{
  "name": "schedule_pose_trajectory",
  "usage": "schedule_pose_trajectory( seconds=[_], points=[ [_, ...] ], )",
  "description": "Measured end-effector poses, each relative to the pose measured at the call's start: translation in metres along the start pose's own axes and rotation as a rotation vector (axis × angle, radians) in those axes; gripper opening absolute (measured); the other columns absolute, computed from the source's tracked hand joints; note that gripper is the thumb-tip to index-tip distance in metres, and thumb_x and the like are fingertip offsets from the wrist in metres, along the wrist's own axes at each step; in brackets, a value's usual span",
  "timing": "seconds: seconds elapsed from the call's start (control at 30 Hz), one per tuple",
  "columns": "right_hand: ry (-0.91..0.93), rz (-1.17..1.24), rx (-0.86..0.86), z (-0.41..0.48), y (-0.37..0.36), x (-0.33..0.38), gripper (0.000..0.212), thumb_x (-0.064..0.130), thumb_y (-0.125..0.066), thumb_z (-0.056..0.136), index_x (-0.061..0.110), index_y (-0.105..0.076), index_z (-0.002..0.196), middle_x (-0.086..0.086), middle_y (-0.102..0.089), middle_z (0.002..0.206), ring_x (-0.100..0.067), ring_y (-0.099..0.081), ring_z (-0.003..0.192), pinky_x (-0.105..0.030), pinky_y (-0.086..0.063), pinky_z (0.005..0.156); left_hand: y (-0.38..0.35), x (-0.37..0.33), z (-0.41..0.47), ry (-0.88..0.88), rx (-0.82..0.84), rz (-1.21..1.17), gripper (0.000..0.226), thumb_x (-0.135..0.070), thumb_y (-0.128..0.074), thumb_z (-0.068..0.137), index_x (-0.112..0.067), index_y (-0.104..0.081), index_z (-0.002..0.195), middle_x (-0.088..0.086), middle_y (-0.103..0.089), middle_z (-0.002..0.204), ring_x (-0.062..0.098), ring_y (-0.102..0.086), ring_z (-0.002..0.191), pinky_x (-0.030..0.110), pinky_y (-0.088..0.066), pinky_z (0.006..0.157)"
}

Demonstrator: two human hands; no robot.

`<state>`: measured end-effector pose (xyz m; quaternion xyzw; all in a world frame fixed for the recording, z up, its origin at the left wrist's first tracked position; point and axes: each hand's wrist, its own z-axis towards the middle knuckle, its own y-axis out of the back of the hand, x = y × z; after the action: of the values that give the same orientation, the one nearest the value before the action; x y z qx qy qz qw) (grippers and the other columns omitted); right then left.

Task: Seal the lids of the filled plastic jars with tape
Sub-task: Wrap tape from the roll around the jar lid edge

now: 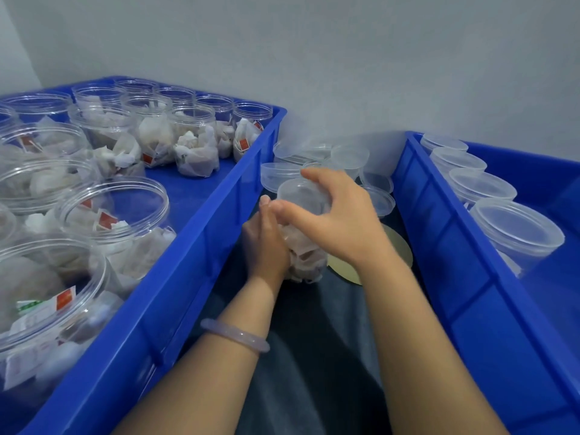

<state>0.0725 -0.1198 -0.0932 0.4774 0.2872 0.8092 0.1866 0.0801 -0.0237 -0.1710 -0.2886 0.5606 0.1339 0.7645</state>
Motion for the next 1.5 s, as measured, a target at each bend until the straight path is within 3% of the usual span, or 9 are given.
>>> schedule_pose_trajectory(
  seconds=[0.1,0.23,0.43,0.53,0.7,0.87,1.03,1.27,1.5],
  points=[
    [0.003,0.074,0.202,-0.001,0.011,-0.006,0.083,0.044,-0.079,0.069,0.029,-0.04,0.142,0.014,-0.041,0.144,0.001,-0.036,0.13,-0.021,-0.031,0.106,0.004,0.0,0.007,0.07,0.055,-0.085,0.047,-0.043,-0.034,0.1,-0.021,-0.071,0.081,-0.007,-0.069,0.07,0.01,-0.065,0.07,0.027,-0.051,0.065],
    [0.043,0.051,-0.044,-0.005,-0.01,-0.007,0.077,0.04,-0.076,0.075,0.022,-0.041,0.141,0.008,-0.044,0.143,-0.007,-0.038,0.132,-0.025,-0.032,0.108,0.002,0.001,0.006,-0.011,-0.027,0.065,0.062,-0.043,-0.026,0.097,-0.033,-0.059,0.046,-0.014,-0.056,0.044,-0.004,-0.049,0.042,0.014,-0.039,0.046],
    [-0.254,0.059,-0.086,-0.019,-0.002,-0.043,0.078,0.06,-0.058,0.082,0.018,-0.037,0.144,0.001,-0.038,0.149,-0.013,-0.034,0.136,-0.027,-0.027,0.107,-0.001,0.001,0.013,-0.029,-0.199,0.188,0.047,-0.038,-0.026,0.103,-0.017,-0.056,0.074,-0.011,-0.059,0.072,0.003,-0.054,0.066,0.006,-0.035,0.054],
    [-0.397,-0.415,0.112,-0.041,0.001,-0.071,0.069,0.061,-0.052,0.084,0.012,-0.049,0.132,-0.006,-0.046,0.14,-0.024,-0.038,0.131,-0.041,-0.027,0.111,-0.004,0.003,0.012,-0.099,-0.186,0.226,0.036,-0.029,-0.03,0.103,-0.002,-0.053,0.107,0.002,-0.057,0.097,0.015,-0.051,0.087,0.015,-0.033,0.069],
    [-0.319,-0.537,0.117,-0.06,-0.003,-0.077,0.041,0.046,-0.054,0.09,0.014,-0.057,0.117,0.001,-0.055,0.124,-0.02,-0.041,0.127,-0.042,-0.018,0.115,0.0,-0.003,-0.004,-0.147,-0.188,0.386,0.021,-0.026,-0.043,0.1,-0.013,-0.039,0.085,-0.001,-0.051,0.077,0.006,-0.048,0.068,0.023,-0.028,0.058],
    [-0.311,-0.254,-0.123,-0.065,0.007,-0.064,0.017,0.038,-0.059,0.086,0.021,-0.058,0.086,0.015,-0.052,0.075,-0.018,-0.052,0.087,-0.036,-0.042,0.084,0.011,-0.013,-0.032,-0.399,0.219,0.468,0.006,-0.032,-0.056,0.088,-0.028,-0.058,0.084,-0.018,-0.053,0.065,-0.002,-0.054,0.065,0.008,-0.039,0.056],
    [-0.267,-0.249,-0.166,-0.066,0.007,-0.058,0.026,0.037,-0.057,0.082,0.011,-0.06,0.08,0.014,-0.049,0.068,-0.018,-0.052,0.078,-0.04,-0.046,0.075,0.002,-0.012,-0.038,-0.178,0.456,0.432,0.045,-0.02,-0.073,0.082,-0.013,-0.061,0.125,-0.008,-0.064,0.094,-0.001,-0.06,0.079,0.009,-0.049,0.071],
    [-0.259,-0.215,-0.139,-0.068,0.006,-0.055,0.011,0.038,-0.057,0.08,0.028,-0.054,0.084,0.022,-0.044,0.073,-0.01,-0.045,0.078,-0.032,-0.038,0.078,0.005,-0.008,-0.032,-0.019,0.381,0.297,0.015,-0.01,-0.074,0.08,-0.016,-0.076,0.093,-0.008,-0.073,0.072,0.003,-0.067,0.066,0.021,-0.054,0.073],
    [-0.292,-0.245,-0.099,-0.069,0.008,-0.055,0.038,0.051,-0.056,0.082,0.018,-0.064,0.097,0.01,-0.057,0.085,-0.015,-0.055,0.088,-0.042,-0.046,0.085,0.005,-0.003,-0.033,-0.01,0.402,0.352,0.016,-0.011,-0.064,0.087,-0.024,-0.065,0.077,-0.003,-0.069,0.074,0.01,-0.068,0.068,0.037,-0.058,0.074]
  ],
)
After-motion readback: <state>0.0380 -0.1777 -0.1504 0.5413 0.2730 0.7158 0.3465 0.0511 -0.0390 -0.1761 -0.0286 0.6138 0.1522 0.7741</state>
